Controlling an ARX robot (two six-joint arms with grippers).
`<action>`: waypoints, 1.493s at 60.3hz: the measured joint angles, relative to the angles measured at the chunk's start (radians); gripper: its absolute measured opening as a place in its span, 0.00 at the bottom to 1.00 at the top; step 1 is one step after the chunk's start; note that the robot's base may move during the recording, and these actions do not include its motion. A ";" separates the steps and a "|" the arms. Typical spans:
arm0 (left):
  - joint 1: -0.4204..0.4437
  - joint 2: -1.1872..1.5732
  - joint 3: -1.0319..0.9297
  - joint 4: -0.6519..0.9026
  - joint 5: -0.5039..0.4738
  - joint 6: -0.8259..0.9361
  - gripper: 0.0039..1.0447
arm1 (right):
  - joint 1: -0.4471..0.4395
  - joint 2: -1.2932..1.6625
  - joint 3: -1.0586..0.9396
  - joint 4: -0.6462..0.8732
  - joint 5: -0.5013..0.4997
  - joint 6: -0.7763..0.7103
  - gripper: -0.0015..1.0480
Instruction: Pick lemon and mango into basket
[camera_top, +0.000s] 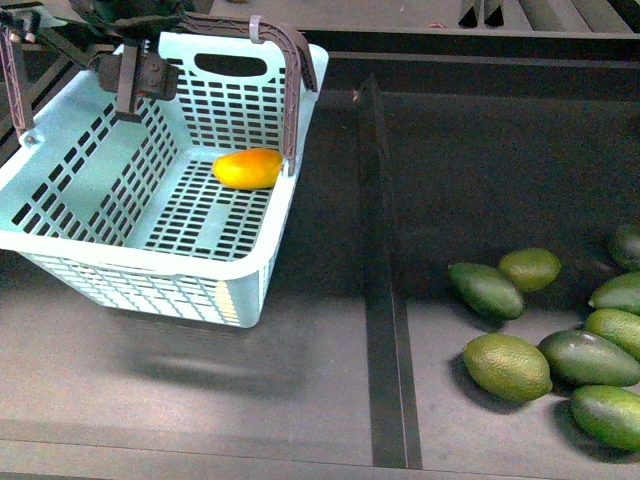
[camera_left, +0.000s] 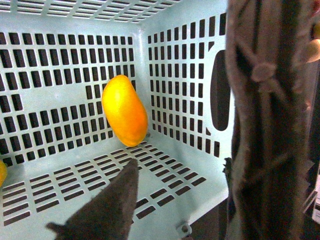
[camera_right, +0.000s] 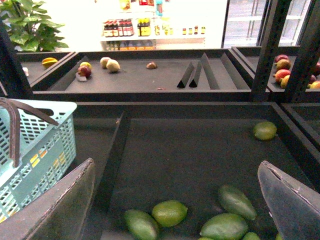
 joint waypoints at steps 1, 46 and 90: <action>0.000 -0.015 -0.013 0.000 -0.004 0.000 0.66 | 0.000 0.000 0.000 0.000 0.000 0.000 0.92; 0.122 -0.708 -1.019 1.129 0.128 1.535 0.22 | 0.000 0.000 0.000 0.000 0.000 0.000 0.92; 0.256 -1.225 -1.467 1.028 0.264 1.606 0.03 | 0.000 0.000 0.000 0.000 0.001 0.000 0.92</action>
